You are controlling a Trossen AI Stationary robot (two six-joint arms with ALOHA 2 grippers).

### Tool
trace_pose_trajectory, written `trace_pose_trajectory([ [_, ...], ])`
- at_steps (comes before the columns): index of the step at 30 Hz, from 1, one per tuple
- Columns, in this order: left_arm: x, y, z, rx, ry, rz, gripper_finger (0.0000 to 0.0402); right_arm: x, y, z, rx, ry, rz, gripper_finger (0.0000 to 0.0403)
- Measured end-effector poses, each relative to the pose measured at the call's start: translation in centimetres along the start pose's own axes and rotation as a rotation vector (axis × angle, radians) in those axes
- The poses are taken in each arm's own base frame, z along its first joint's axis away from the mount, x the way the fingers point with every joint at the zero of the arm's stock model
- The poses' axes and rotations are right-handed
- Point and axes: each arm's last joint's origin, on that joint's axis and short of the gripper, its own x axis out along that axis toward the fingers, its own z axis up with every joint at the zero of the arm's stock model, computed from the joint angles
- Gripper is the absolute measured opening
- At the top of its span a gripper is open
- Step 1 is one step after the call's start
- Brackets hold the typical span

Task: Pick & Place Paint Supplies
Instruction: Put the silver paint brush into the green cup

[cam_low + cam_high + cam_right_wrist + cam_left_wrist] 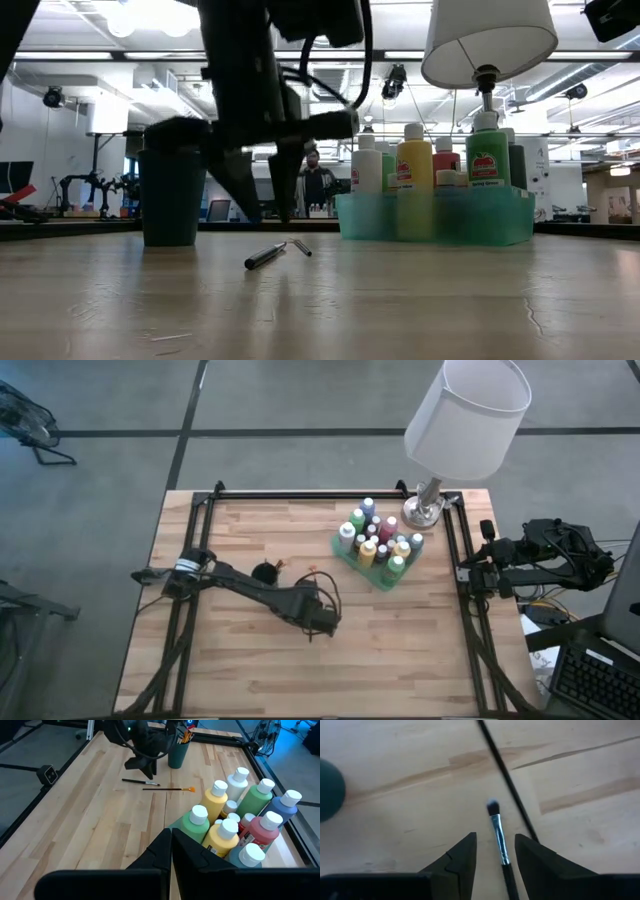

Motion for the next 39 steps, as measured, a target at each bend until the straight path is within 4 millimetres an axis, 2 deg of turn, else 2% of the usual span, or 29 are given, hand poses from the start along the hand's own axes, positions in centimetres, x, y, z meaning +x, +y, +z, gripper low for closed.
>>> trace_pose_trajectory([
  [16,3.4,1.2,0.0,-0.133,-0.075,-0.049,0.0139,0.0,0.0,0.0,0.000,0.000,0.000,0.0008],
  [25,3.9,1.4,0.0,-0.157,-0.084,-0.079,0.0138,0.0,0.0,0.0,0.000,0.000,0.000,0.0008],
  [39,4.1,1.5,0.0,-0.149,-0.081,-0.067,0.0075,0.0,0.0,0.0,0.000,0.000,0.000,0.0008],
])
